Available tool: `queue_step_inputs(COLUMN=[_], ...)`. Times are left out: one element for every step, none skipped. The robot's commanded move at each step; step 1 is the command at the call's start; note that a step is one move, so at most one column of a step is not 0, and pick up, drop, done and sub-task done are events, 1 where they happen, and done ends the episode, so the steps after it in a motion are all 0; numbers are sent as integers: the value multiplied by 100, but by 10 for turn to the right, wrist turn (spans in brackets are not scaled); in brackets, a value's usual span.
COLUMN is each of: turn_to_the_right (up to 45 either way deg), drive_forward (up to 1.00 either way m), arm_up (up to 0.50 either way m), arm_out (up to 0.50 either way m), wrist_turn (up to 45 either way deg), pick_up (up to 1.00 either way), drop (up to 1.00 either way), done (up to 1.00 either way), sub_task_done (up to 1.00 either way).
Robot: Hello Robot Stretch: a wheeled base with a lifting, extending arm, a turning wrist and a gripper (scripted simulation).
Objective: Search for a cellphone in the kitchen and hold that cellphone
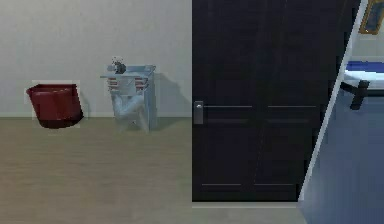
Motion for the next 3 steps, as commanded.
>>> queue_step_inputs(turn_to_the_right=[0,-450,-360], drive_forward=[5,0,0], arm_up=[0,0,0], arm_out=[0,0,0], wrist_turn=[0,0,0], pick_up=[0,0,0], drop=[0,0,0], done=[0,0,0], sub_task_done=[0,0,0])
